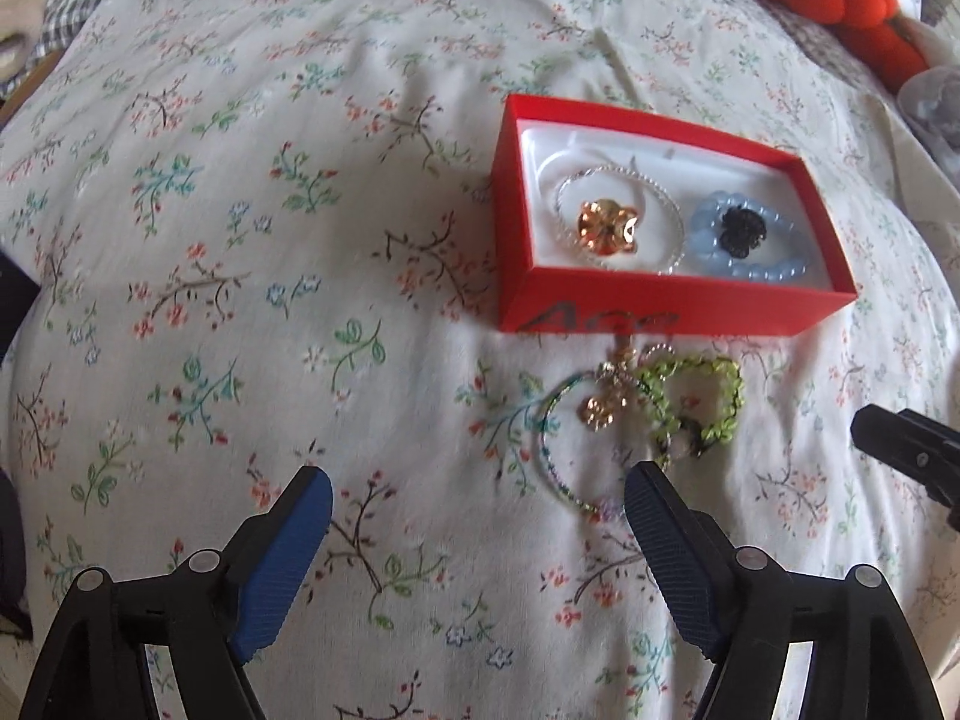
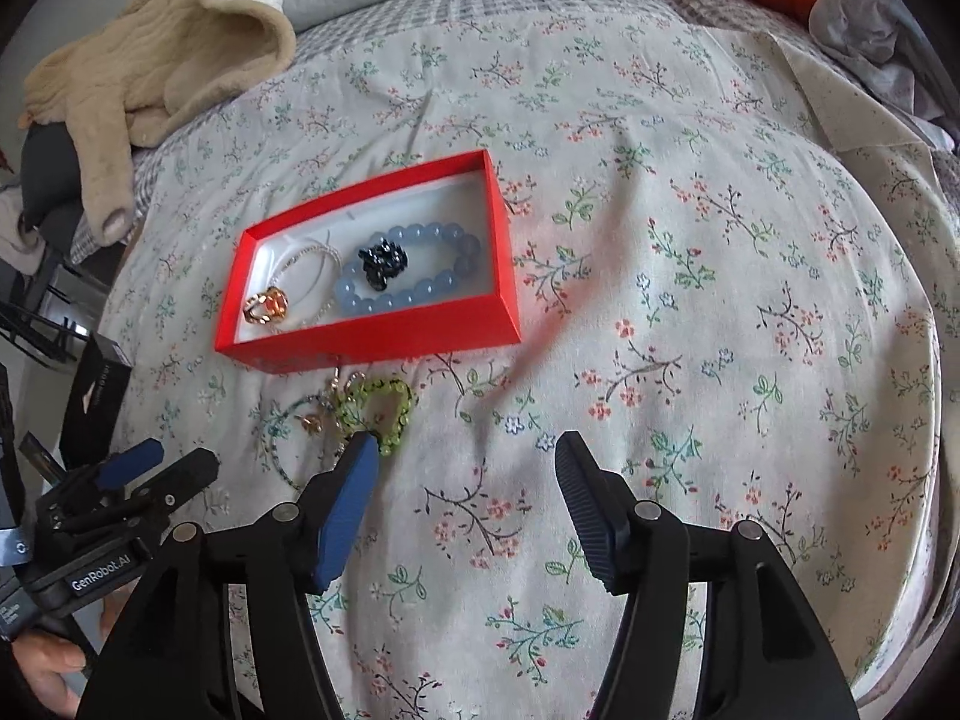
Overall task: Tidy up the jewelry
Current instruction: 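Grasp the teal seed-bead bracelet with left tool while right tool grasps the lime green bracelet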
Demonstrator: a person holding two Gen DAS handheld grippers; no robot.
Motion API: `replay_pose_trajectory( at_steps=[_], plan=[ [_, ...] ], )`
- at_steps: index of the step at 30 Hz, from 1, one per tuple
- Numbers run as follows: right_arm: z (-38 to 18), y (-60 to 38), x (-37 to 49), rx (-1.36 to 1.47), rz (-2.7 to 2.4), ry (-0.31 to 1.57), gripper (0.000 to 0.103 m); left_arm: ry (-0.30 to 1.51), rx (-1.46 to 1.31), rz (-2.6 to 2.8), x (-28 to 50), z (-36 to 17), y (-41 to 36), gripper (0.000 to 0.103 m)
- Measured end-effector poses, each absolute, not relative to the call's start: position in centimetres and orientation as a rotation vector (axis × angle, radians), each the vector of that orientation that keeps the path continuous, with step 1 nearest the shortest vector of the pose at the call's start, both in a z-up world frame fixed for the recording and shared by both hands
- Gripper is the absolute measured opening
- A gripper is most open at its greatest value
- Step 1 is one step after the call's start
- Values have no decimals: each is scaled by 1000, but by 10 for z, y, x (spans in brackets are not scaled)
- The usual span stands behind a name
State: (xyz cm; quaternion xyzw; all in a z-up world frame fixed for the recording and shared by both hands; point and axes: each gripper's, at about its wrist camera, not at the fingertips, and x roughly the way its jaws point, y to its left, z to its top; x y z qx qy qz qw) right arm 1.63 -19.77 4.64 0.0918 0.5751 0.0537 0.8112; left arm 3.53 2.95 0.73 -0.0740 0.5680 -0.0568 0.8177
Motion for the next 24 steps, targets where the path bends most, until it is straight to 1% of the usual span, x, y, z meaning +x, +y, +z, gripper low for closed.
replay_pose_trajectory(
  at_steps=[9,11,12,13,14,16,17,19,20,21,22,23,24],
  plan=[
    [35,-188,9,210,119,1275,65,1244,-270,-166,38,-6,32,83],
    [30,-186,10,218,120,1288,65,1264,-302,-182,42,-12,29,81],
    [29,-186,12,223,120,1293,65,1271,-314,-192,43,-14,27,77],
    [27,-187,13,230,118,1296,65,1279,-321,-203,45,-17,24,70],
    [26,-188,15,238,115,1298,65,1288,-321,-212,47,-20,21,66],
    [25,-190,19,254,110,1300,65,1302,-317,-218,52,-26,15,51],
    [24,-191,21,262,109,1300,65,1309,-315,-219,54,-29,13,47],
    [21,-193,24,277,106,1306,65,1323,-313,-220,58,-35,9,35],
    [19,-194,26,284,104,1310,65,1327,-309,-219,60,-37,7,32],
    [18,-194,29,290,104,1314,65,1329,-298,-215,62,-39,5,27],
    [16,-195,30,296,104,1317,65,1329,-287,-208,63,-41,4,20],
    [15,-195,32,299,105,1320,65,1327,-273,-191,65,-42,4,15],
    [14,-195,33,299,106,1322,65,1325,-267,-177,66,-43,4,5]
  ],
)
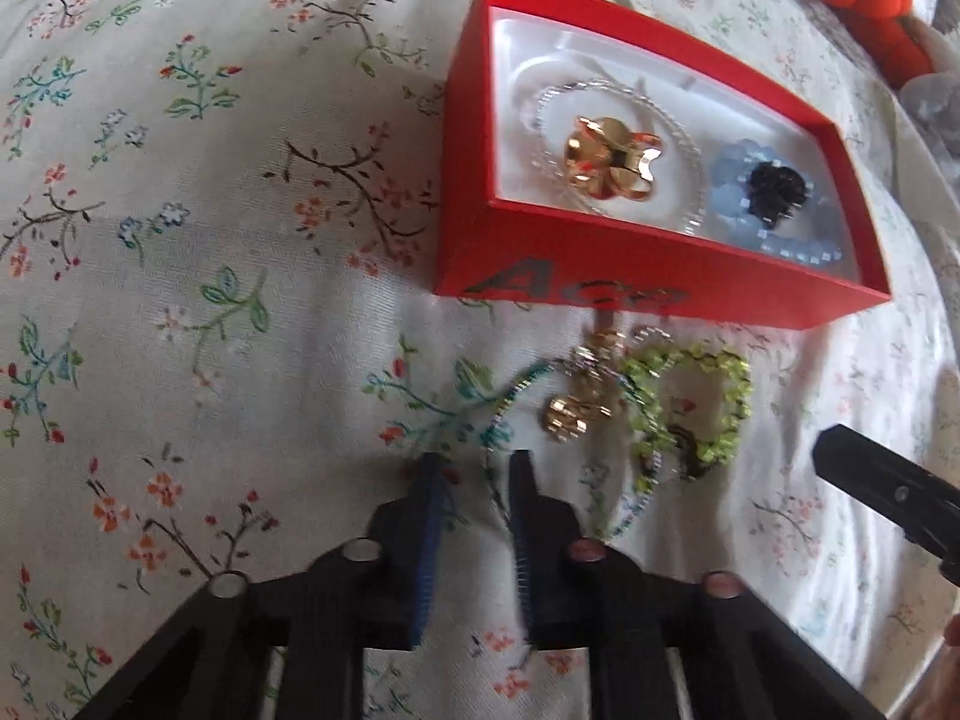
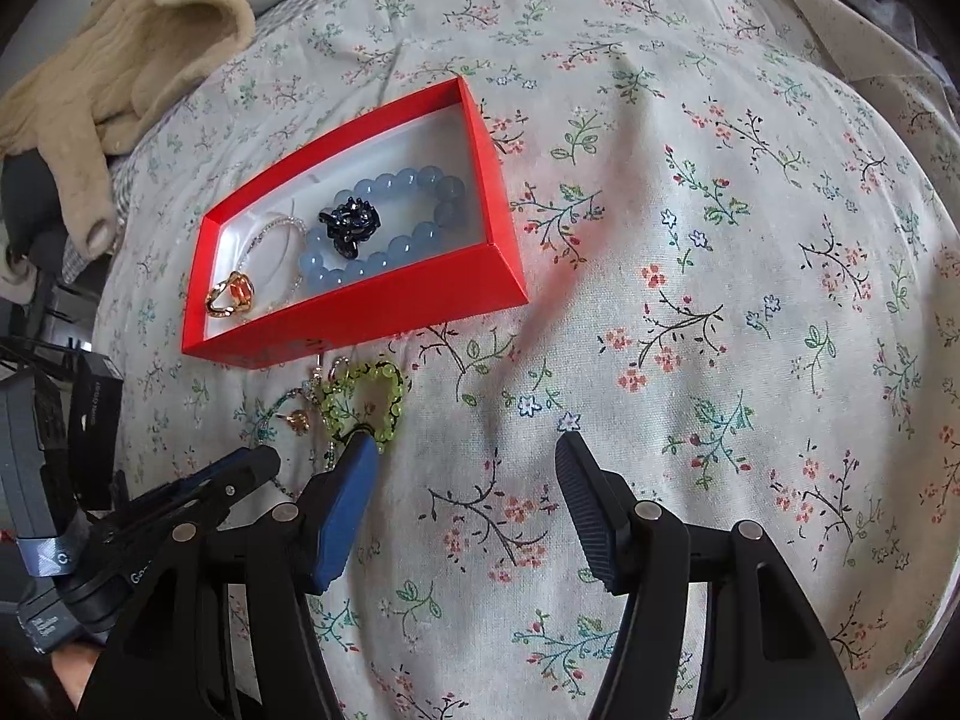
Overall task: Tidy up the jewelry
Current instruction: 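Grasp the teal seed-bead bracelet with left tool while right tool grasps the lime green bracelet, then carry both bracelets to the box and open the left tool inside it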
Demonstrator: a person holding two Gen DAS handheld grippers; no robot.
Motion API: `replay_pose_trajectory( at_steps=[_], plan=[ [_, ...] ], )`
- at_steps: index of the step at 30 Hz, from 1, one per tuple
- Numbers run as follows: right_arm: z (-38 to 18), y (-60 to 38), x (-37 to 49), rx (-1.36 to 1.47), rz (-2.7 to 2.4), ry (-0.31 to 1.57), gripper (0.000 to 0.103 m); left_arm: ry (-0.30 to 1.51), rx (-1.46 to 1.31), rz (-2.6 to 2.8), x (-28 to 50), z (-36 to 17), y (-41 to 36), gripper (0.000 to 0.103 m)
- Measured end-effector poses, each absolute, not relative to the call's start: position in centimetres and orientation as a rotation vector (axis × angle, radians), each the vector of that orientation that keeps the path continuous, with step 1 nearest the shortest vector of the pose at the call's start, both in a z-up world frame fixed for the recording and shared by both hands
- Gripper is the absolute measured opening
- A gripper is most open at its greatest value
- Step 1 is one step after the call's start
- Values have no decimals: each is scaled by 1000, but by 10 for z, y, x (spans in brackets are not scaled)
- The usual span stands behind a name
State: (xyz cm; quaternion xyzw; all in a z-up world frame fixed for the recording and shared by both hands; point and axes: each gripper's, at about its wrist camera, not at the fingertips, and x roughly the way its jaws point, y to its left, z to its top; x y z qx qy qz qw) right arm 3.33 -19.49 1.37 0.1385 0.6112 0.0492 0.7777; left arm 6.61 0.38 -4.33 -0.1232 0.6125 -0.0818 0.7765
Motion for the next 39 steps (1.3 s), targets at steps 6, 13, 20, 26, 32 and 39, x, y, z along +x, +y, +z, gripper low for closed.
replay_pose_trajectory(
  at_steps=[6,13,20,26,32,39],
  plan=[
    [7,-190,44,276,123,1330,65,1310,-269,-179,75,-42,4,0],
    [-1,-180,55,278,135,1333,64,1282,-280,-198,79,-32,9,0],
    [-14,-156,66,157,107,1324,39,1285,-275,-199,79,-31,23,0],
    [-10,-145,64,83,150,1308,7,1293,-298,-191,69,-33,38,0],
    [6,-147,53,129,220,1290,5,1262,-297,-222,54,-18,43,0],
    [34,-147,38,189,259,1236,5,1216,-316,-248,29,3,58,0]
  ],
)
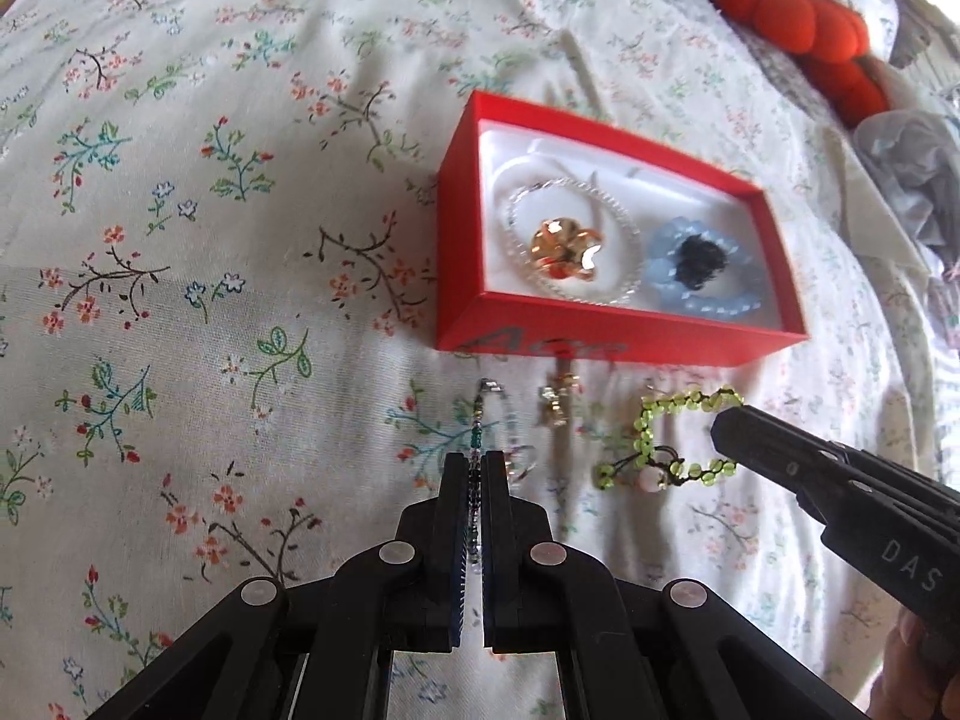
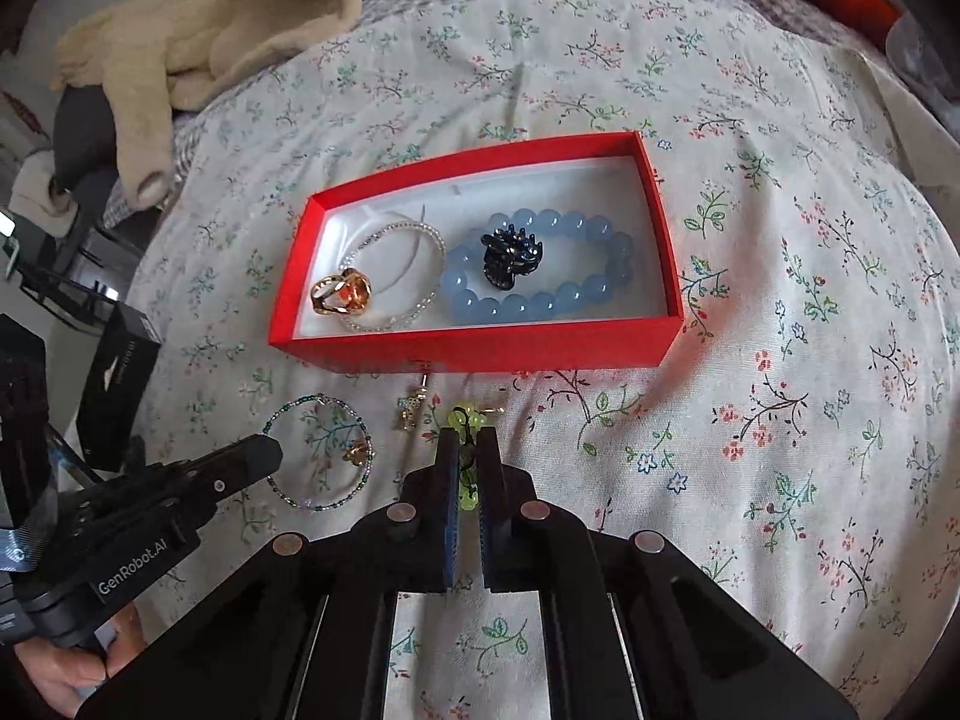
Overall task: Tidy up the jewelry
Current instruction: 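Carry both bracelets to the box and open the left tool inside it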
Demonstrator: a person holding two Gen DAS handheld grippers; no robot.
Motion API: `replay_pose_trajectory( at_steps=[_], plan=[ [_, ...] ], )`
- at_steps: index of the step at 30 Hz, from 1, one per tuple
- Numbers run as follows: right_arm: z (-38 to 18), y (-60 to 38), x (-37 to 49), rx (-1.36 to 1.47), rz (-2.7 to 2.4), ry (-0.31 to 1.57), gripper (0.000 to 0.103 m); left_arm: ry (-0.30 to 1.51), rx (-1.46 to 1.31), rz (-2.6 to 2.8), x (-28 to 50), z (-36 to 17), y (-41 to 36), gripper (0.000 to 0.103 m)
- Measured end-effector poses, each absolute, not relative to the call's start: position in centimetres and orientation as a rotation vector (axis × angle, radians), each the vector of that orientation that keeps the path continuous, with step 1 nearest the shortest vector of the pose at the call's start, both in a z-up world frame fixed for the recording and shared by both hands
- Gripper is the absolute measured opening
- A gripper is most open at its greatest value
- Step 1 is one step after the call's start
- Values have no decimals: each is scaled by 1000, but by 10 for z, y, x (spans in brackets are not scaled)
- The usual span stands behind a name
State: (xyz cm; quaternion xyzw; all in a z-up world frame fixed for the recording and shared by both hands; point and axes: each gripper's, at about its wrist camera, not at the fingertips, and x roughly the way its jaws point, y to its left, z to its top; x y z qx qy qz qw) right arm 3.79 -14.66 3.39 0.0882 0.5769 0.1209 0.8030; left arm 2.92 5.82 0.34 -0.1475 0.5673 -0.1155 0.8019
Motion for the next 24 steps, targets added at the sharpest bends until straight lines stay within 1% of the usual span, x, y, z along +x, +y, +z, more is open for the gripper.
replay_pose_trajectory(
  at_steps=[8,18,24],
  plan=[
    [59,-156,26,212,287,1182,5,1165,-319,-265,13,25,61,0],
    [77,-170,20,239,278,1131,5,1130,-350,-274,29,41,40,0],
    [89,-179,24,259,267,1095,5,1066,-380,-306,36,56,33,0]
  ],
)
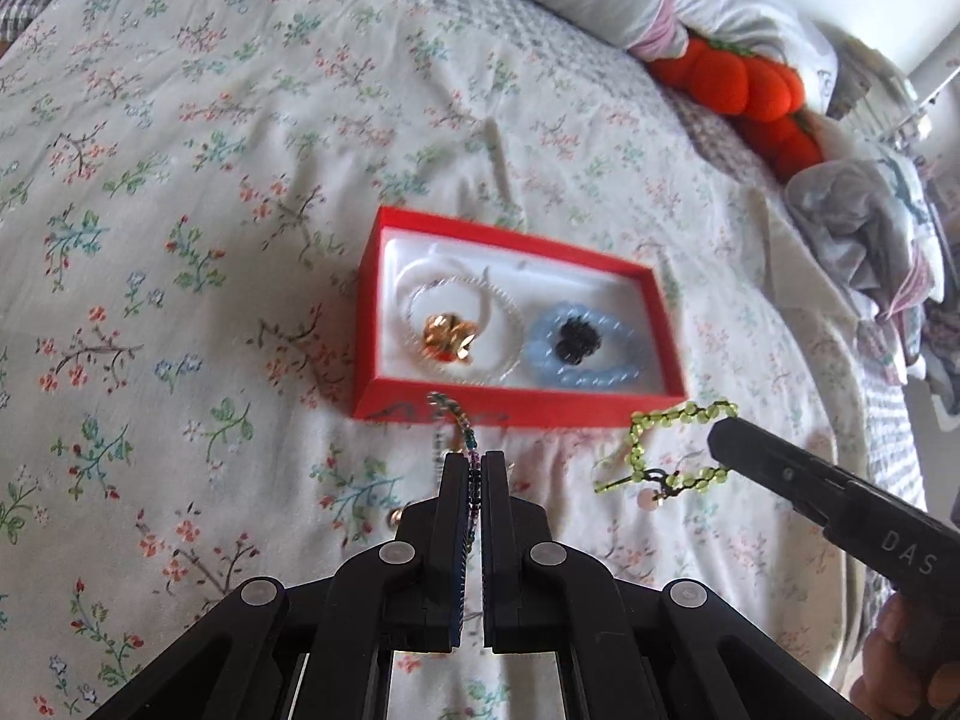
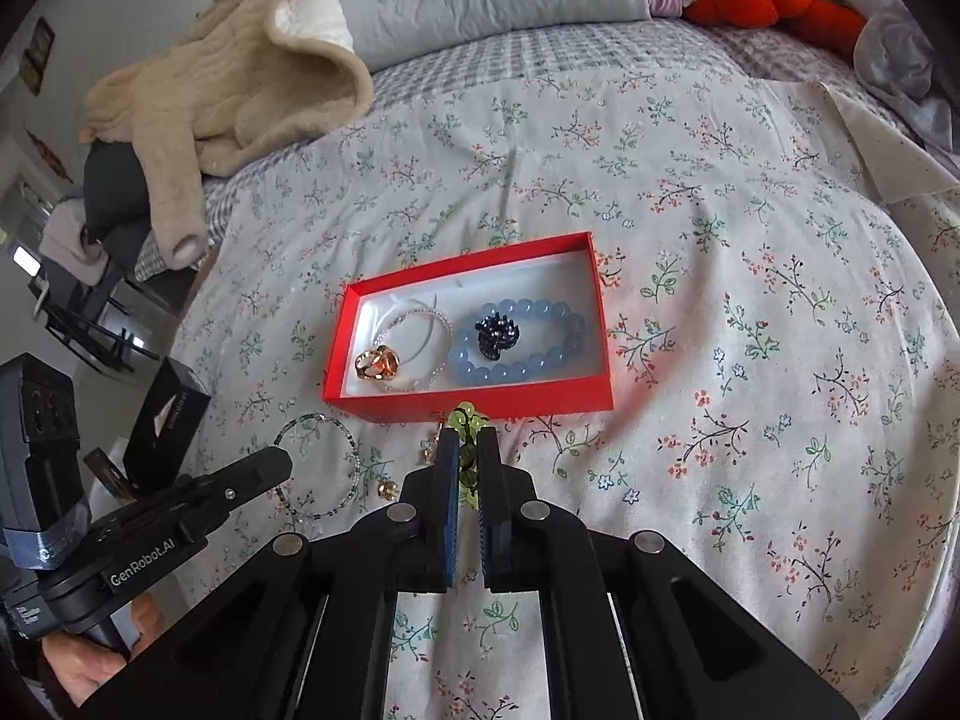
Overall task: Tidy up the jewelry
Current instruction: 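Carry both bracelets to the box and open the left tool inside it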
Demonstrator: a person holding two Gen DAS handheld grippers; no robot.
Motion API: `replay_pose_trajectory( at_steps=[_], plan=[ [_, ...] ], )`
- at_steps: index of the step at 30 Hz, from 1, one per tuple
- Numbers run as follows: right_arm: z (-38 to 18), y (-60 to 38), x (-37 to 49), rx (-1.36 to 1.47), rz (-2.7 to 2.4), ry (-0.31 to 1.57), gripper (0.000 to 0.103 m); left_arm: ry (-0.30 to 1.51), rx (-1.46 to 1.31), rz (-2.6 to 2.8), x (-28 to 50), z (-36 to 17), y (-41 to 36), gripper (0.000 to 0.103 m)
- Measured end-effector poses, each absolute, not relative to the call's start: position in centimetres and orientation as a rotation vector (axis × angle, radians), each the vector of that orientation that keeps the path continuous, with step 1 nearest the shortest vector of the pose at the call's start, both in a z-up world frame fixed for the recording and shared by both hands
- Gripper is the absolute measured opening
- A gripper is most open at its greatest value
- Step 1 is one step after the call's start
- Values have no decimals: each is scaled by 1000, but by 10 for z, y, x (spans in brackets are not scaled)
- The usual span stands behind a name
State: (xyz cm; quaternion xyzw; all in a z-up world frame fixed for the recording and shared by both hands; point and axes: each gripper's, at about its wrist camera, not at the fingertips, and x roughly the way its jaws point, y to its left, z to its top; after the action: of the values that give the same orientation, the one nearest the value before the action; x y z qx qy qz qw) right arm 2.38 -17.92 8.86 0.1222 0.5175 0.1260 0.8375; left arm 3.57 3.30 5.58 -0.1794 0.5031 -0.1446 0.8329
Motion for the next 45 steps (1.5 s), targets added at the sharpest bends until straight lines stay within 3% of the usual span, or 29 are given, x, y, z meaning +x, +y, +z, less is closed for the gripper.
replay_pose_trajectory(
  at_steps=[10,20,30,32,33,34,45],
  plan=[
    [115,-187,41,292,269,996,5,972,-457,-393,68,71,11,0],
    [109,-204,69,371,267,966,6,955,-559,-447,112,37,-4,0],
    [101,-213,82,377,248,952,5,1008,-440,-259,132,10,4,0],
    [102,-211,84,379,249,950,5,1023,-415,-239,132,10,3,12],
    [102,-210,84,378,250,950,5,1023,-406,-232,130,12,3,30],
    [103,-208,84,376,252,949,5,1016,-395,-225,128,15,4,41],
    [101,-172,91,344,303,957,6,1011,-261,-120,104,31,24,47]
  ],
)
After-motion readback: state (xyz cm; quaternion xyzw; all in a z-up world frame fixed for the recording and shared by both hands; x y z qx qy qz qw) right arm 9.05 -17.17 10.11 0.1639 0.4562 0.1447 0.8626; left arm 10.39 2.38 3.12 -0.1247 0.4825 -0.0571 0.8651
